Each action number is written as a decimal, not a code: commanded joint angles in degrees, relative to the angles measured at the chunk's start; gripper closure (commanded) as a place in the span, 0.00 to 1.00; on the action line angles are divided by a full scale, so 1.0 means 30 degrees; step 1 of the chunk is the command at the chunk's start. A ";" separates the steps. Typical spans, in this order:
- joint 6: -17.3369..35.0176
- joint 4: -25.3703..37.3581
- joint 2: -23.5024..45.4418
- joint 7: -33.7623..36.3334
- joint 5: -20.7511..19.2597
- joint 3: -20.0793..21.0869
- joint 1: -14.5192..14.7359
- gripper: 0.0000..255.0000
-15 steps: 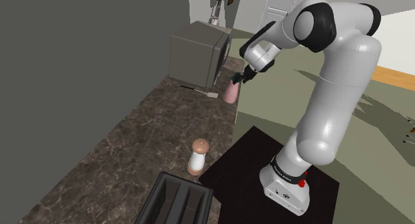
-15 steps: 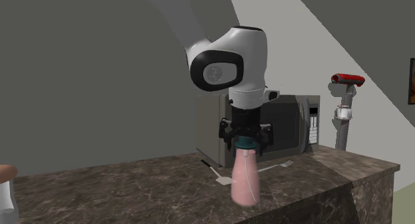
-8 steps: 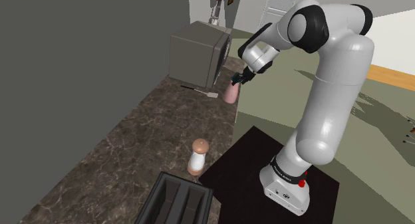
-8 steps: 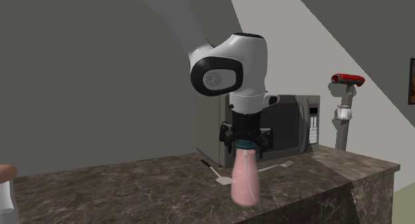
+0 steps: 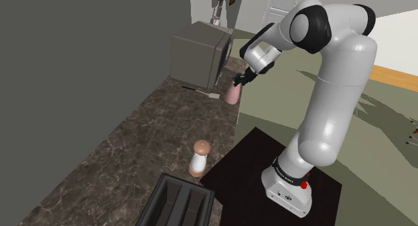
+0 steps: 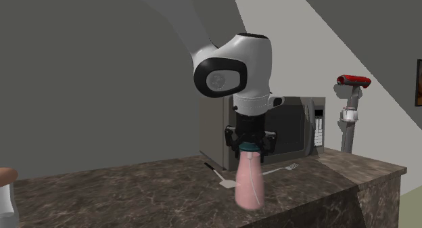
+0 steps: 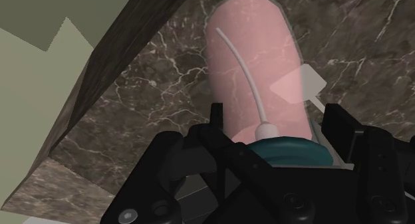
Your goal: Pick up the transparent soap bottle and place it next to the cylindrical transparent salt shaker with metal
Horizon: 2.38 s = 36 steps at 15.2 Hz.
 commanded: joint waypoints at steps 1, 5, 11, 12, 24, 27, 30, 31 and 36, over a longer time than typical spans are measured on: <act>-0.0008 -0.0019 0.0019 0.0003 -0.0002 0.0010 0.0005 1.00; -0.0075 -0.0056 -0.0228 0.0391 -0.0496 -0.0218 0.0175 1.00; -0.0427 -0.0273 -0.1787 0.2872 -0.3612 -0.1554 0.1273 1.00; -0.0497 -0.0293 -0.2055 0.3303 -0.4158 -0.1765 0.1446 1.00; -0.1770 -0.0046 -0.5347 0.8565 -1.0873 -0.3159 0.2512 1.00; -0.2278 0.0182 -0.6078 0.9691 -1.2288 -0.3069 0.2399 1.00; -0.2858 0.0475 -0.6726 1.0657 -1.3482 -0.2867 0.2203 1.00; -0.3064 0.0586 -0.6924 1.0945 -1.3831 -0.2788 0.2132 1.00; -0.4164 0.1229 -0.7784 1.2156 -1.5267 -0.2370 0.1789 1.00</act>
